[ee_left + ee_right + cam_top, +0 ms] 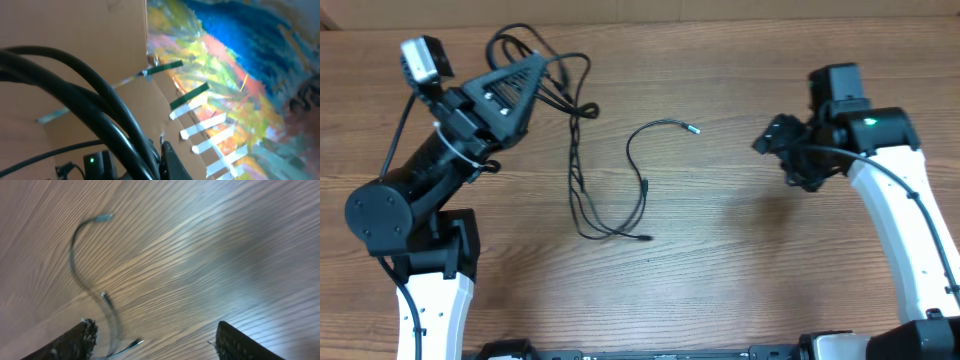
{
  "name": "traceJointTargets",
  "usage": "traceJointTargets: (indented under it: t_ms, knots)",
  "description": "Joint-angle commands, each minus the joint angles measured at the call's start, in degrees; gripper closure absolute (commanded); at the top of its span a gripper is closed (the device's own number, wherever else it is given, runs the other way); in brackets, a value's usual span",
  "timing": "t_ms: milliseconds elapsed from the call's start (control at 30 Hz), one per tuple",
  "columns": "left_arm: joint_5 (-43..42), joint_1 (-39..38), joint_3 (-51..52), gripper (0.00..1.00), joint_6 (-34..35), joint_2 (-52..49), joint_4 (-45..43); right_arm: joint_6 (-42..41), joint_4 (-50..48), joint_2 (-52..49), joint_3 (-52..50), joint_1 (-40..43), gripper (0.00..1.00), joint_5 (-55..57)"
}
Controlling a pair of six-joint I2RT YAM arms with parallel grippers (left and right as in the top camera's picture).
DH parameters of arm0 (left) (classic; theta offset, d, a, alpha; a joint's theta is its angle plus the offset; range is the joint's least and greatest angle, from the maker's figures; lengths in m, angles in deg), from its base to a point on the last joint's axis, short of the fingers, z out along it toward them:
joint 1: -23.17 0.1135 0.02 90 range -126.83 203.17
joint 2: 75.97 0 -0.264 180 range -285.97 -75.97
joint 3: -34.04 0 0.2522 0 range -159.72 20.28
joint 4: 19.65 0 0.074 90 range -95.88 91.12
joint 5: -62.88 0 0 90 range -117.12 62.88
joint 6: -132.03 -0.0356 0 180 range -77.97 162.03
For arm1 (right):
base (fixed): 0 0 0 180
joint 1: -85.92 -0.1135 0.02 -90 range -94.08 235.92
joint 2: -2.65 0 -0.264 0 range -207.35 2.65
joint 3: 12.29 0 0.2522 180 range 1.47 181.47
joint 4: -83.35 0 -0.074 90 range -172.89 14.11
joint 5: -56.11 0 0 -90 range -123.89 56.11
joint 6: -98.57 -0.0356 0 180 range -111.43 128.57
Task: Untangle cables
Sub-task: 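Release the cables onto the table and move both grippers apart, then lower the right gripper onto the loose cable pile at center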
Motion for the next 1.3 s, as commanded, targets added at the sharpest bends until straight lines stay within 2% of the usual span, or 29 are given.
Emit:
traceJointTargets:
  t_ms: [0,33,133,200,233,267,300,333,367,400,467,533,633,700,867,1000,1033,1133,1200,1267]
  knots:
    - [6.7,0.8,-0.9,0.96,4.5,0.4,-5.9,4.3,0.6,0.4,0.9,4.2,0.21,-1.0]
    - [7.9,0.6,-0.9,0.95,4.5,0.4,-7.1,4.5,0.5,0.4,0.9,4.7,0.20,-1.4]
    - [7.3,0.1,-0.9,0.85,1.8,0.4,-8.2,4.5,0.3,0.4,0.9,5.0,0.20,-1.3]
    - [4.1,0.0,-0.9,0.75,-5.9,0.2,-7.0,4.5,0.1,0.4,0.9,5.0,0.20,-1.3]
    - [1.8,-0.1,-0.9,0.63,-10.9,0.0,-5.3,4.5,0.0,0.4,0.9,5.0,0.20,-1.3]
    - [-4.4,-0.6,-0.9,0.46,-22.3,-0.3,2.8,4.5,0.1,0.4,0.9,5.0,0.19,-1.3]
    - [-9.3,-1.3,-0.9,0.30,-34.7,-0.7,15.7,4.5,0.1,0.4,0.9,5.0,0.19,-1.3]
    - [-10.3,-1.5,-0.9,0.22,-41.3,-0.9,25.0,4.5,0.1,0.4,0.9,5.0,0.19,-1.3]
    - [-8.5,-1.6,-0.9,0.13,-49.7,-1.3,40.4,4.5,0.3,0.4,0.9,5.0,0.19,-1.3]
    - [-4.1,-1.6,-0.9,0.09,-55.7,-2.0,52.6,4.5,0.4,0.4,0.9,5.0,0.19,-1.3]
    - [5.9,-1.6,-0.9,0.02,-60.2,-3.9,68.9,4.5,0.5,0.4,0.9,5.0,0.19,-1.3]
    - [14.4,-1.6,-0.9,0.00,-61.8,-6.5,80.5,4.5,0.5,0.4,0.9,5.0,0.19,-1.3]
    - [21.1,-1.6,-0.9,0.00,-61.7,-10.0,89.0,4.5,0.5,0.4,0.9,5.0,0.19,-1.3]
    - [23.1,-1.6,-0.9,0.00,-61.7,-11.7,91.7,4.6,0.5,0.4,0.9,5.0,0.19,-1.3]
    - [25.2,-1.5,-0.9,0.00,-61.8,-11.4,92.5,8.8,0.4,0.4,0.9,5.0,0.18,-1.2]
    - [34.6,-1.5,-0.9,0.00,-65.1,-7.9,96.2,18.2,0.1,0.4,0.9,4.8,0.14,-6.0]
    - [37.4,-1.5,-0.9,0.00,-67.5,-6.1,97.1,22.7,-0.5,0.4,0.9,4.5,0.12,-10.4]
    - [41.5,-1.5,-0.9,0.04,-76.2,1.0,98.4,26.8,-2.4,0.4,0.9,1.7,0.01,-14.7]
    - [43.1,-1.5,-0.9,0.07,-82.1,6.5,98.9,26.8,-4.1,0.4,0.9,-2.5,0.00,-14.7]
    - [47.2,-1.5,-0.9,0.01,-83.6,11.1,98.9,26.6,-6.3,0.4,0.9,-7.1,0.00,-14.6]
